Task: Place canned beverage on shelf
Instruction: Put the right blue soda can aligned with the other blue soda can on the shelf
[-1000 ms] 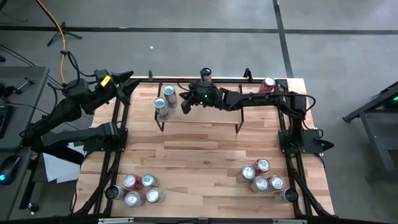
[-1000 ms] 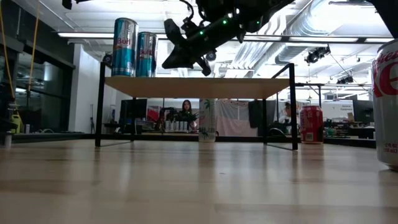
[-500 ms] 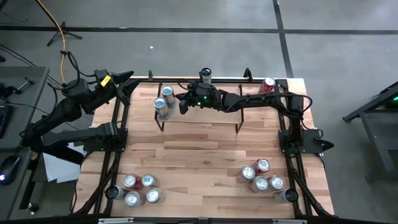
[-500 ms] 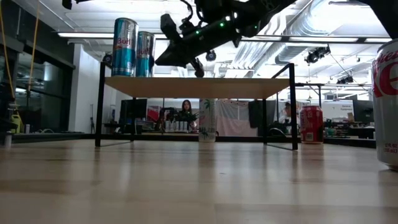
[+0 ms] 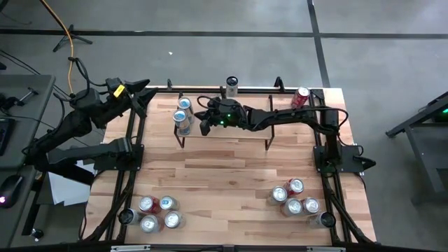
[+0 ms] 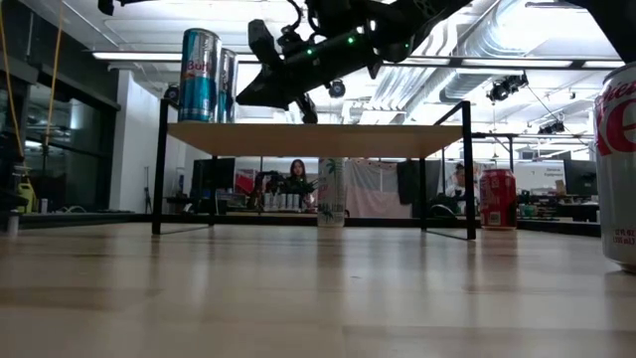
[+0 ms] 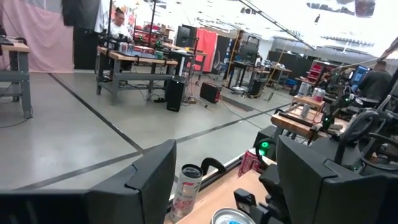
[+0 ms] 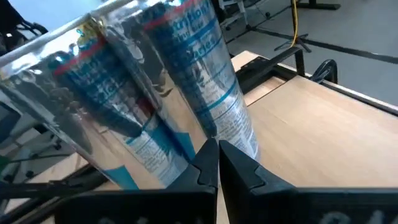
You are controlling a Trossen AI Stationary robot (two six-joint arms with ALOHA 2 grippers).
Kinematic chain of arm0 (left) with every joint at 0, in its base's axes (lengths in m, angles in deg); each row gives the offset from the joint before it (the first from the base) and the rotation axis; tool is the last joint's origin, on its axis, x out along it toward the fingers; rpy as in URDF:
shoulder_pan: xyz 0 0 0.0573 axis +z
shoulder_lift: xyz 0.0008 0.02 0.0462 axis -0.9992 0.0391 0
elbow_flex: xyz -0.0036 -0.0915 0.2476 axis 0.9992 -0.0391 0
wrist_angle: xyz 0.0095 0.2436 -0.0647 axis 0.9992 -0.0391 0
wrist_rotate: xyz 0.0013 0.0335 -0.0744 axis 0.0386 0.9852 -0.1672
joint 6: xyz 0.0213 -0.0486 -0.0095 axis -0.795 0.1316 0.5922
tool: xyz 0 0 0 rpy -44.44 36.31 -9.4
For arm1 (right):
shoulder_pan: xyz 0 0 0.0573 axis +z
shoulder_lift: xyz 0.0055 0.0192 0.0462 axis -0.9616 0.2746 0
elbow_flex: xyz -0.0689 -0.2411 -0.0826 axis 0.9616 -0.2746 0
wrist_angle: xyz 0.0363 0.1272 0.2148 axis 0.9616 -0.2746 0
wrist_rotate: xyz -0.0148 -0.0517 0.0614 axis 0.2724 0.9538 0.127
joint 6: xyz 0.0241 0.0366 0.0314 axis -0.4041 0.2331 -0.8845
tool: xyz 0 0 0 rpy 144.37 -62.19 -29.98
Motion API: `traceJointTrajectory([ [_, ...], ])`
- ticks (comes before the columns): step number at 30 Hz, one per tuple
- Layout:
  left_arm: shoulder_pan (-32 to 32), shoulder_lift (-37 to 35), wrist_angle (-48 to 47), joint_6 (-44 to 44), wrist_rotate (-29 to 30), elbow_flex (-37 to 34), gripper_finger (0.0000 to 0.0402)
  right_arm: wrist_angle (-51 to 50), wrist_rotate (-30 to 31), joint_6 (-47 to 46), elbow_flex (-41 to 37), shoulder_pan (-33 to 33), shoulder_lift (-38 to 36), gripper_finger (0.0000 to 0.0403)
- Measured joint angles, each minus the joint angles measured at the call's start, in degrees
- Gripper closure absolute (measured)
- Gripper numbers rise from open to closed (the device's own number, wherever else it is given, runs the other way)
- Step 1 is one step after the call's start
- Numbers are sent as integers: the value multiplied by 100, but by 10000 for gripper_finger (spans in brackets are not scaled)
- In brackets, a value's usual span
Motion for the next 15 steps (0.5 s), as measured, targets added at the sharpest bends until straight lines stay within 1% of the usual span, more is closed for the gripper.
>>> traceJointTrajectory([
  [4,0,-2,0,106,4,0,188,-32,-44,123,0,-185,-55,403],
  [8,0,-2,0,147,13,0,188,-15,-449,120,0,-388,-60,403],
  [11,-2,-2,1,151,23,0,188,16,-619,175,0,-469,-60,403],
  [15,0,-1,0,315,150,0,188,141,-1073,215,0,-544,-61,403],
])
